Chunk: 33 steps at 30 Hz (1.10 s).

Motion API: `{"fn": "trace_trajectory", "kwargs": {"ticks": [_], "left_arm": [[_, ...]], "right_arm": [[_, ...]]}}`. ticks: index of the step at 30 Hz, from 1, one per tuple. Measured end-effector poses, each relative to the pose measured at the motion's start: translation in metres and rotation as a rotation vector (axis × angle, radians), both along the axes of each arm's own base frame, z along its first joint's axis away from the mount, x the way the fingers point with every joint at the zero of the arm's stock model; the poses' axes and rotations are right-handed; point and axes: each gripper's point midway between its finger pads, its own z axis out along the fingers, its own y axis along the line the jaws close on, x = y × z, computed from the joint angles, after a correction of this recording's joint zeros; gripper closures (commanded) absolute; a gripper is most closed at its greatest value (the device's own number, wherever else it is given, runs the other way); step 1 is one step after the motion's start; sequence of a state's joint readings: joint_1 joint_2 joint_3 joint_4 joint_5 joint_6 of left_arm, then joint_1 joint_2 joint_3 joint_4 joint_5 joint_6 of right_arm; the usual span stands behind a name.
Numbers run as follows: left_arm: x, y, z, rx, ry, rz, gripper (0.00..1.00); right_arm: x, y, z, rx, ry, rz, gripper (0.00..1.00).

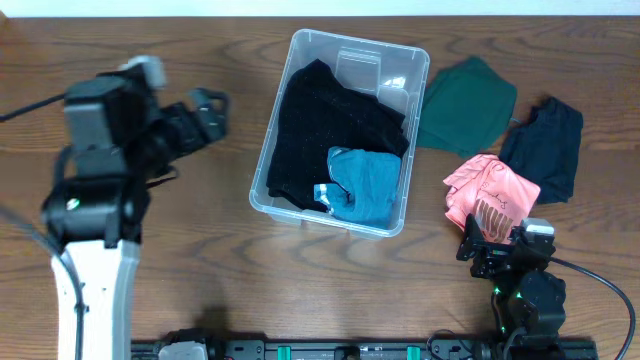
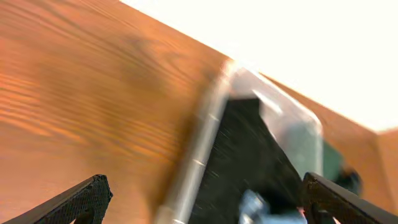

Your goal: Pack container

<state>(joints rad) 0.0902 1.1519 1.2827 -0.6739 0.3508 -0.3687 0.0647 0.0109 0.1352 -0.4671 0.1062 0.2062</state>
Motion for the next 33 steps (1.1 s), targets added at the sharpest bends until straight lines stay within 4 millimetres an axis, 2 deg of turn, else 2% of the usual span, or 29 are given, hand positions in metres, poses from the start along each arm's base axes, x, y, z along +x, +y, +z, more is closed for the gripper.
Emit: {"fn": "trace_trajectory", "kwargs": {"ticks": [5,8,10,12,16,19,23,26,29,33], "left_arm": [[-0.004,0.041,0.005,0.041,-0.013,0.144,0.02],[-0.007,0.052,0.000,0.049,0.010,0.181,0.02],[-0.008,0.054,-0.003,0.052,0.021,0.191,0.02],[-0.009,0.055,-0.006,0.053,0.035,0.194,0.02],[-0.014,0.054,-0.021,0.047,0.103,0.192,0.02],[-0.015,0.054,-0.027,0.044,0.130,0.190,0.02],[-0.014,0.054,-0.029,0.043,0.136,0.190,0.02],[-0.014,0.054,-0.029,0.044,0.138,0.190,0.02],[-0.014,0.054,-0.029,0.044,0.137,0.190,0.02],[-0.014,0.054,-0.029,0.043,0.138,0.190,0.02]], "right_arm": [[0.000,0.000,0.000,0.000,0.000,0.000,0.01],[0.000,-0.001,0.001,-0.001,-0.006,-0.007,0.01],[0.003,0.001,0.009,0.024,-0.041,-0.004,0.01],[0.009,0.005,0.031,0.076,-0.136,0.007,0.01],[0.014,0.023,0.100,0.131,-0.414,0.117,0.01],[0.013,0.033,0.126,0.137,-0.499,0.180,0.01],[0.026,0.041,0.126,0.147,-0.369,0.216,0.01],[0.044,0.045,0.131,0.157,-0.223,0.220,0.01],[0.068,0.044,0.143,0.158,-0.098,0.210,0.01],[0.111,0.040,0.168,0.136,-0.028,0.199,0.01]]}}
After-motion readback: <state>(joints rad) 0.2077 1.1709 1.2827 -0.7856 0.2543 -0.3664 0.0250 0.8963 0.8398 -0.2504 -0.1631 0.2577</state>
